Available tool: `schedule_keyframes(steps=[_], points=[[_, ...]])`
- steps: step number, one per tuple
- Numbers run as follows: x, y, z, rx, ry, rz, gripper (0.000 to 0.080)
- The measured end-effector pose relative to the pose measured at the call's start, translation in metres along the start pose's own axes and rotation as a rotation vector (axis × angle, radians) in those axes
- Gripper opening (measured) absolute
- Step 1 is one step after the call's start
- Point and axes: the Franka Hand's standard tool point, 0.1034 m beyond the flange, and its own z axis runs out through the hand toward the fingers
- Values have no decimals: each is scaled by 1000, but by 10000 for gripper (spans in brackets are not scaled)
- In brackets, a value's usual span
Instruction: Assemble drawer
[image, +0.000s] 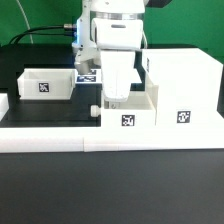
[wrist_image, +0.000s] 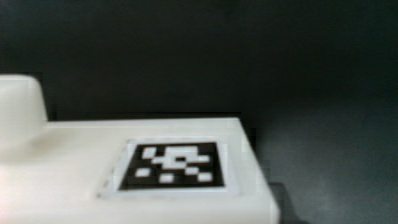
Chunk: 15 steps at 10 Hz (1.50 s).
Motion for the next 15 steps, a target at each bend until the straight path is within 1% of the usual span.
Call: schedule_keyframes(steps=[1,7,8,12,15], points=[[1,0,-1,6,-11,-10,42],[-1,0,-1,5,-23,7,42],[-2,0,-1,21,-27,9,42],[0,0,-1,21,-30,-1,42],[-2,0,-1,21,-30,2,42]])
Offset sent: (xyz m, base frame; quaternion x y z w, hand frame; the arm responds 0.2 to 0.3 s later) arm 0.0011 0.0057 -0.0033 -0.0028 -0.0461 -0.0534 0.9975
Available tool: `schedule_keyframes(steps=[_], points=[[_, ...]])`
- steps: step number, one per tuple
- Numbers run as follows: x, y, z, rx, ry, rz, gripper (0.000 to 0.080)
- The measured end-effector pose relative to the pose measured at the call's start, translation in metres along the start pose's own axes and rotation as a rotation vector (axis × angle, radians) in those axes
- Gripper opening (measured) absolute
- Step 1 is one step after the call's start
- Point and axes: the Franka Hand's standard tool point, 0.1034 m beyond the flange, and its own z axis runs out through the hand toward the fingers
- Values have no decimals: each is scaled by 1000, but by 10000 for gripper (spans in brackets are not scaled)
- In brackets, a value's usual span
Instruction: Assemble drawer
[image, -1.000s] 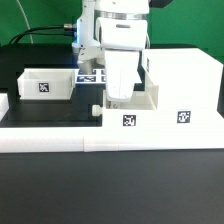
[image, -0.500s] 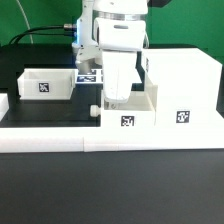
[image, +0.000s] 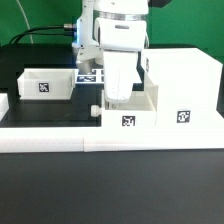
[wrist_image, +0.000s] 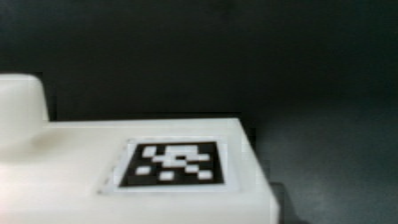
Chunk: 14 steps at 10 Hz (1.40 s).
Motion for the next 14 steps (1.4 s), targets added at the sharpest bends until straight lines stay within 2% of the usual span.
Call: schedule_keyframes(steps=[6,12,14], points=[[-6,5,-1,3,-24,-73,43],[-7,4,0,6,-25,-80,44],[-6,4,1,-22,-17,-77,44]])
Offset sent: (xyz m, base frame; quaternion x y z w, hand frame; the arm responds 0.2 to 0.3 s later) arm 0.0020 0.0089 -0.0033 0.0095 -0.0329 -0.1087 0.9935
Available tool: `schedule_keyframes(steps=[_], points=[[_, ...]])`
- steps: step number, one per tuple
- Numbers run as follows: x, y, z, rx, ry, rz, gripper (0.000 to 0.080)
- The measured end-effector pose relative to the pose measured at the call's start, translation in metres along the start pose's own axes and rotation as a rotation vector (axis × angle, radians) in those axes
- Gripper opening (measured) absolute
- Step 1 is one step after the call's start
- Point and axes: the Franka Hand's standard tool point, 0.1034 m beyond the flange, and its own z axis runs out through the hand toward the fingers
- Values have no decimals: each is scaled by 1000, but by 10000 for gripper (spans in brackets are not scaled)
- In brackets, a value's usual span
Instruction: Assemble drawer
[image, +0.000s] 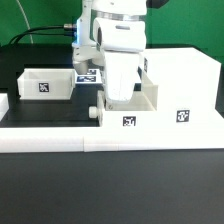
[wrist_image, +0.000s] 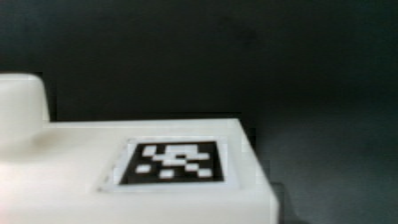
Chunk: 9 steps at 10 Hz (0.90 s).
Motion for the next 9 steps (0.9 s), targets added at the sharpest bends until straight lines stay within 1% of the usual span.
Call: schedule_keyframes(steps=[1,2,3,9], points=[[0,0,0,2,0,0,44],[0,0,0,-3,1,4,44],[2,-1,1,-25,7,19,44],[6,-2,1,-25,3,36,44]])
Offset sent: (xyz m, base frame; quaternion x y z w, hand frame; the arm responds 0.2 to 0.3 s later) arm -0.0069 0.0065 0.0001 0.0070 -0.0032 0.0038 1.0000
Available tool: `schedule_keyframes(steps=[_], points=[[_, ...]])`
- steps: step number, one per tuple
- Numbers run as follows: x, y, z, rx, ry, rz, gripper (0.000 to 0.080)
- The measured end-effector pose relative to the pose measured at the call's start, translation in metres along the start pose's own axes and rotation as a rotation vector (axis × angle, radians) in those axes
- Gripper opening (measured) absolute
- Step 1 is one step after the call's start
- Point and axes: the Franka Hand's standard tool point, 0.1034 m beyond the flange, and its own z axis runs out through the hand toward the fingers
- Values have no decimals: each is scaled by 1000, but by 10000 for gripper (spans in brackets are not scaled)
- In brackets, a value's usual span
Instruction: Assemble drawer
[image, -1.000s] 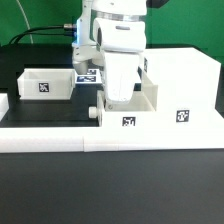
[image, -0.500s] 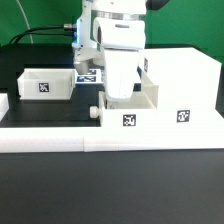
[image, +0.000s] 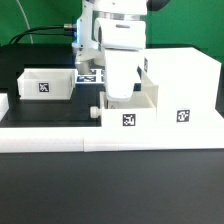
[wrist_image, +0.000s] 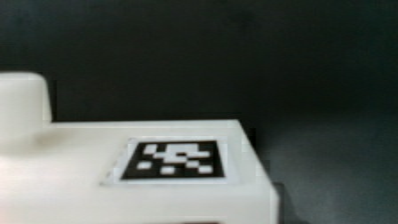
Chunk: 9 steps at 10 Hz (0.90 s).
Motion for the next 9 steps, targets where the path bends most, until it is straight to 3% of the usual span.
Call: schedule_keyframes(steps=[2,4,6,9], points=[[-4,-1,0,29,-9,6,44],[-3,-1,0,28,-9,2,44],[-4,-2,-1,63,-18,-4,44],[-5,-2,0,61,-18,-3,44]])
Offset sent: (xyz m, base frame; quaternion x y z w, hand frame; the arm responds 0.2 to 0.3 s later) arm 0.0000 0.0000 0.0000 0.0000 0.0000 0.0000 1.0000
